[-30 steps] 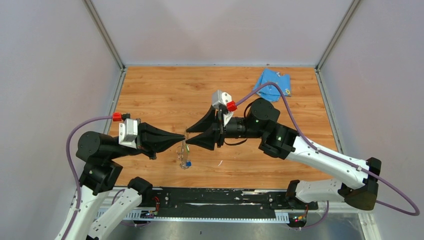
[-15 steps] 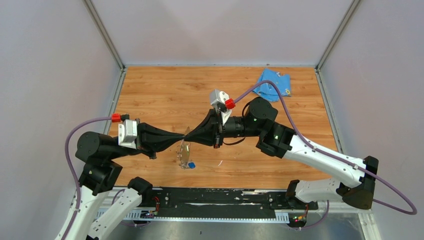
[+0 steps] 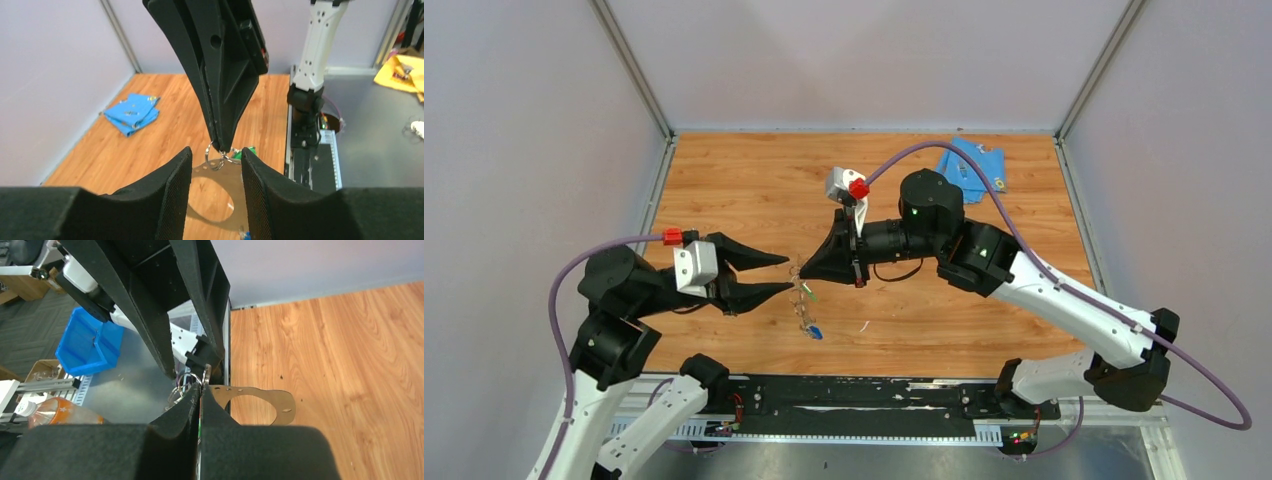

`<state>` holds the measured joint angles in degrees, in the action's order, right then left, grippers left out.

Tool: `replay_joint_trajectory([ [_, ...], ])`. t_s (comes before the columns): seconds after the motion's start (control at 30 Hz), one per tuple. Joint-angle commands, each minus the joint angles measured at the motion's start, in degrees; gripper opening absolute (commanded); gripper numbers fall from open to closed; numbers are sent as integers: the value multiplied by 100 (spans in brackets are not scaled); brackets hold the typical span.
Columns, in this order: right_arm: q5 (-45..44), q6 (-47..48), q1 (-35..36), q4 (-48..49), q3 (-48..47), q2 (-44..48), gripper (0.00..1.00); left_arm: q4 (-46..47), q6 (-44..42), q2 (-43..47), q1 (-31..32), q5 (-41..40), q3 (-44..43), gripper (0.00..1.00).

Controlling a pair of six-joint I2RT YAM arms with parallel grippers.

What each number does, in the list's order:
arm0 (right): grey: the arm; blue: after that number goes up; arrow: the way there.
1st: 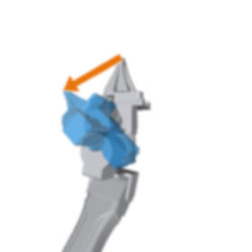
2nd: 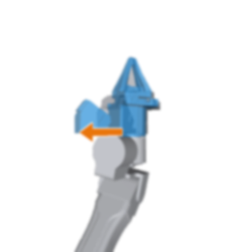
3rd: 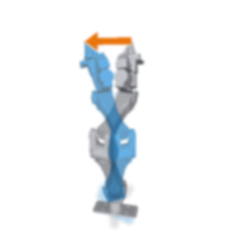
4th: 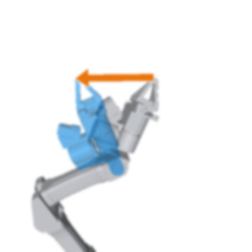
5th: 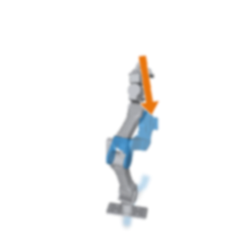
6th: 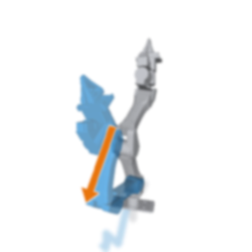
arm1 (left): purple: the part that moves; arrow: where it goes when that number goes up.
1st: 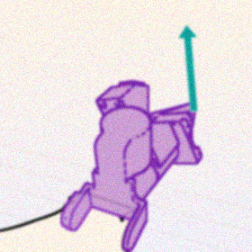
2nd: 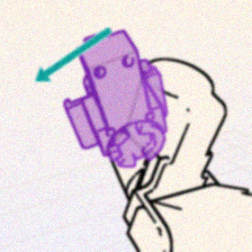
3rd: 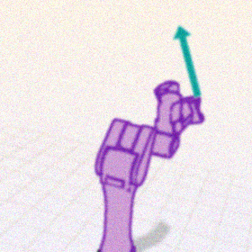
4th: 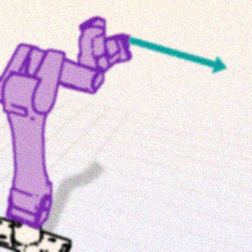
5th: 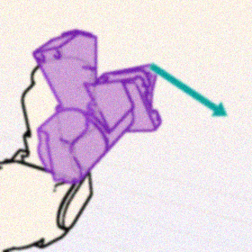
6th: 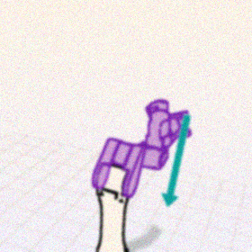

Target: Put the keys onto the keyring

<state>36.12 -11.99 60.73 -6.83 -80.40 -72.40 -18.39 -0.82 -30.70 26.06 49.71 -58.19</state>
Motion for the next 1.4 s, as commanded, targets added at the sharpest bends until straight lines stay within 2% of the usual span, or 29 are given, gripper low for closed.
replay_joint_trajectory([
  [0.0,-190,709,-57,-1991,-820,-206,0,-1590,-1226,-417,30,34,-579,44],
  [0.23,-583,1625,211,-3696,-1919,-692,0,-2536,-1876,-932,30,557,-853,38],
  [0.47,-604,1993,368,-4684,-2748,-1252,0,-2740,-1889,-1648,30,1338,-1129,41],
  [0.57,-554,2038,378,-4723,-2822,-1298,0,-2740,-1940,-1799,30,1494,-1081,39],
  [0.77,-404,2051,378,-4703,-2774,-1310,0,-2731,-2168,-1759,30,1745,-959,26],
  [1.03,-155,1968,378,-4556,-2743,-1365,0,-2731,-2332,-1684,30,1789,-710,32],
  [1.37,79,1779,378,-4283,-2639,-1379,0,-2731,-2534,-1745,160,1856,-594,30],
])
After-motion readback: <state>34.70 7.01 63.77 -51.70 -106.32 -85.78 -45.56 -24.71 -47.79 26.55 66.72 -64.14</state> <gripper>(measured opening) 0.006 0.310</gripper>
